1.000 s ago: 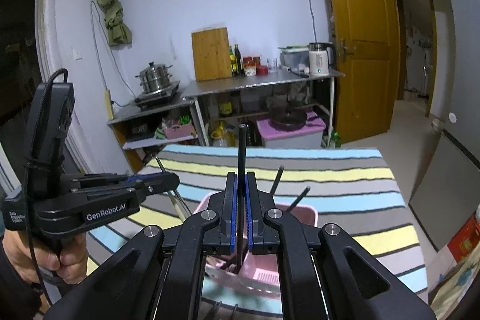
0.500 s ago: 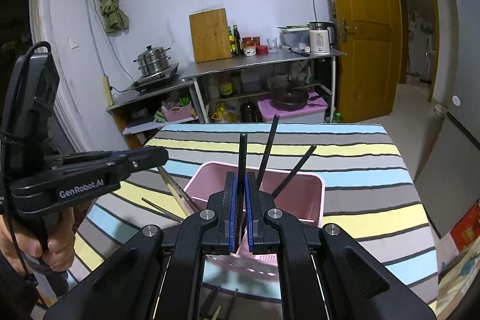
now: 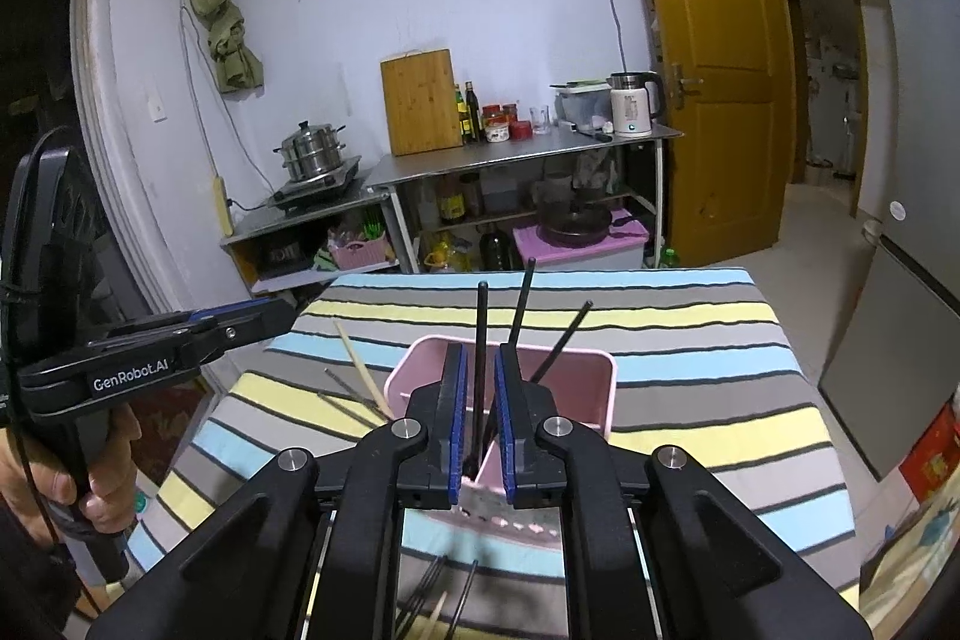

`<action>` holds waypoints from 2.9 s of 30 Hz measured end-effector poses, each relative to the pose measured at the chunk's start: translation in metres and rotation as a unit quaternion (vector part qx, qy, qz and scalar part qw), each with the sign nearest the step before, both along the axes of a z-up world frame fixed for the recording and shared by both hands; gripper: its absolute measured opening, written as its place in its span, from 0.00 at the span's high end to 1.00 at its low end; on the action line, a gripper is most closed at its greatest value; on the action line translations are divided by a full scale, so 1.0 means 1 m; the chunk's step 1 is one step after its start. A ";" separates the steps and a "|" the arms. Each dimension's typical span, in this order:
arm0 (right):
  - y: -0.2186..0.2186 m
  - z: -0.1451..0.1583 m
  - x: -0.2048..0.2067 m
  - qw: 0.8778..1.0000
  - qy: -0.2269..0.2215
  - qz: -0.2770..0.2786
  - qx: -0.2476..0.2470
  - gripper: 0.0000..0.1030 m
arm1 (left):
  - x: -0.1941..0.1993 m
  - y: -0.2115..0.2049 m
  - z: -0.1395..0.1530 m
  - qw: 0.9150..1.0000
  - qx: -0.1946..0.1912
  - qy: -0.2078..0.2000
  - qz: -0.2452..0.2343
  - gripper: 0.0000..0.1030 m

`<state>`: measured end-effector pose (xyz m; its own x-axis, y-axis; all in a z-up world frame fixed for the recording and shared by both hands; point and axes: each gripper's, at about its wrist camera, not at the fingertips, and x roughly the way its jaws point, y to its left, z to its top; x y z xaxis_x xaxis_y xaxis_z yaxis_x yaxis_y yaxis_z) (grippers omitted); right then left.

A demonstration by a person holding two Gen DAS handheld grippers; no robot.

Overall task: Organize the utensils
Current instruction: 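Lower both chopsticks into the pink basket and open both tools, then move both open tools back down to the remaining chopsticks, then grasp a black chopstick with the left tool while the right tool grasps another black chopstick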

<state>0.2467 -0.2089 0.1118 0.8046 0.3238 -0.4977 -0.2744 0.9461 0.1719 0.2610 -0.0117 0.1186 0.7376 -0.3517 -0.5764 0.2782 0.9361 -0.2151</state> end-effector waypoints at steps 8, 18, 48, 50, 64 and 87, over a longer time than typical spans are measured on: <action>-0.006 0.000 -0.031 1.000 -0.008 0.000 -0.005 0.91 | -0.037 -0.001 -0.005 1.000 0.004 -0.008 0.002 0.77; -0.003 -0.011 -0.072 1.000 -0.015 0.005 -0.015 0.90 | -0.082 0.000 -0.018 1.000 0.005 -0.020 0.002 0.76; -0.021 -0.081 -0.113 0.998 0.061 -0.010 0.000 0.90 | -0.133 -0.010 -0.119 0.998 0.033 0.058 -0.008 0.76; -0.020 -0.085 -0.112 0.998 0.067 -0.009 -0.001 0.90 | -0.131 -0.012 -0.125 0.997 0.035 0.066 -0.011 0.76; -0.021 -0.109 -0.109 0.995 0.097 -0.007 0.007 0.85 | -0.113 -0.032 -0.168 0.990 0.061 0.122 -0.024 0.76; -0.024 -0.123 -0.099 0.993 0.117 -0.012 0.013 0.85 | -0.094 -0.042 -0.190 0.985 0.102 0.137 -0.011 0.76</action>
